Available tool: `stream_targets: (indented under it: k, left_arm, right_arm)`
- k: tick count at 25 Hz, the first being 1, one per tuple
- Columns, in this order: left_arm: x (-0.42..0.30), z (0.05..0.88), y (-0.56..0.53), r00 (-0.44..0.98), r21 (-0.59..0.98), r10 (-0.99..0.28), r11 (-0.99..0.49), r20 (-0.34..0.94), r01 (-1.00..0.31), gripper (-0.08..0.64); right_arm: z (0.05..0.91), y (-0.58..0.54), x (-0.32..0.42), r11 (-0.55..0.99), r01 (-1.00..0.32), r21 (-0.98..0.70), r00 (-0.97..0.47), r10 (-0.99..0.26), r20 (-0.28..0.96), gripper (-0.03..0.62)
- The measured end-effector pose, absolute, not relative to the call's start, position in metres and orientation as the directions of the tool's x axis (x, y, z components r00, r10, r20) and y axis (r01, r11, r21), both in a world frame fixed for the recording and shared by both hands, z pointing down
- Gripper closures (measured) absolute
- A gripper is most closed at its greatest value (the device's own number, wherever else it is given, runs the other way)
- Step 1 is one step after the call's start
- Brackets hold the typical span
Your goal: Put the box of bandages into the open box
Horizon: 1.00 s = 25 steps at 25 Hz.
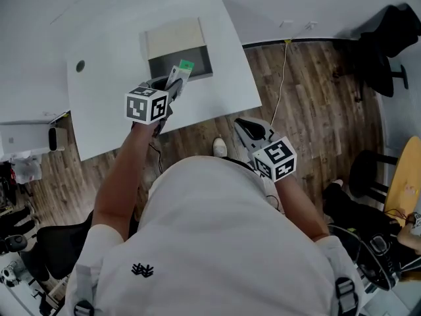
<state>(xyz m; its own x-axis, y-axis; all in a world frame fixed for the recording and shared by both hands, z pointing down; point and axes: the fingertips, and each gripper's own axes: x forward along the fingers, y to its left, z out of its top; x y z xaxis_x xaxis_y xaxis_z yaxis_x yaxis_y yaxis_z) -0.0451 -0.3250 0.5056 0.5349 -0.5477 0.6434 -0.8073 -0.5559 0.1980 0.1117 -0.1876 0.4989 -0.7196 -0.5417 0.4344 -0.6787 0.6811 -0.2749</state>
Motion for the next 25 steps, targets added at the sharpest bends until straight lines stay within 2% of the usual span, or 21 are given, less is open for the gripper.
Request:
stream_targets:
  k: [13, 25]
  left_arm:
    - [-0.036, 0.562, -0.395, 0.398, 0.104, -0.495, -0.52, 0.772, -0.848, 0.471]
    - [-0.041, 0.6, -0.423, 0.32, 0.042, -0.441, -0.533, 0.839, -0.845, 0.471]
  right_arm:
    - [0.513, -0.201, 0.158, 0.641, -0.693, -0.33, -0.715, -0.549, 0.434, 0.577]
    - [0.522, -0.201, 0.182, 0.592, -0.727, -0.349, -0.683, -0.569, 0.458, 0.577]
